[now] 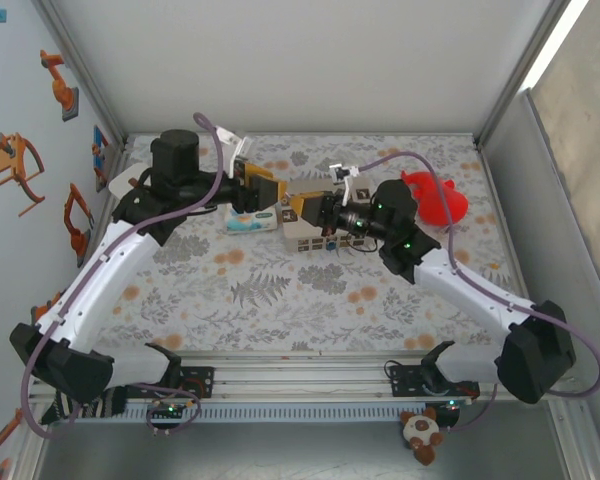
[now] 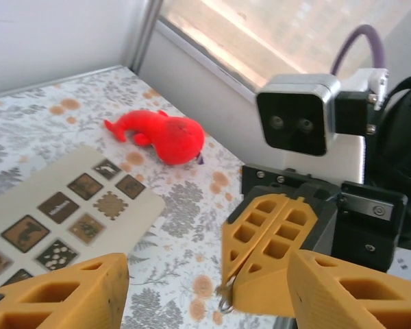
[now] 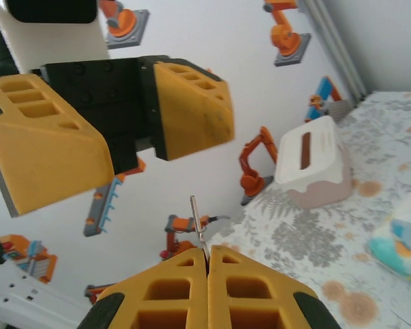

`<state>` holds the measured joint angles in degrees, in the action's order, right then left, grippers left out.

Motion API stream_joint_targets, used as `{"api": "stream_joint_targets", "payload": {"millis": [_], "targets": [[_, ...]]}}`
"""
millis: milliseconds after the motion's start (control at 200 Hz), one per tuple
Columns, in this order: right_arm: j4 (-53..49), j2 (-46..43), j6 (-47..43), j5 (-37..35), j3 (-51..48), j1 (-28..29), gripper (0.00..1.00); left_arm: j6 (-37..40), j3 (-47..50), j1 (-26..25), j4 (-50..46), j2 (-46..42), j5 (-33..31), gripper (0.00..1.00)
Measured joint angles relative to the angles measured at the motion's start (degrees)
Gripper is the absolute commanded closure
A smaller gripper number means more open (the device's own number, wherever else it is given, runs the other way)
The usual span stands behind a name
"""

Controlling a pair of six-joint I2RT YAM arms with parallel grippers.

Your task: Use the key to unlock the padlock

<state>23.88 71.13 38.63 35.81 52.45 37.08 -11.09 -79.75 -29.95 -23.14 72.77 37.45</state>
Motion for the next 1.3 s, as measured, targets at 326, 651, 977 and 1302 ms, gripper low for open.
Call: {"api": "stream_joint_targets", "payload": {"millis": [326,651,977,1302], "targets": [[-25.3,-12.7,-7.5,-16.0,-2.4,-9.1,1.0,-0.4,4.3,-3.8,-0.1,-0.8,-8.3,0.33],[-47.0,-21.9,-9.5,-29.6,-6.0,-24.3,1.0,-0.1,-4.5,-16.0,-4.7,21.7,-18.2,0.33],[-55.0,-26.7,-11.4,-31.3,-8.7,-30.3,1.0,0.1,-30.3,-21.1,-12.3,45.8,-25.8,0.33],[-56.3,-26.9,-11.9,-31.4,-9.6,-31.3,1.0,0.1,-51.1,-22.2,-18.8,63.8,-27.8,0.32]]}}
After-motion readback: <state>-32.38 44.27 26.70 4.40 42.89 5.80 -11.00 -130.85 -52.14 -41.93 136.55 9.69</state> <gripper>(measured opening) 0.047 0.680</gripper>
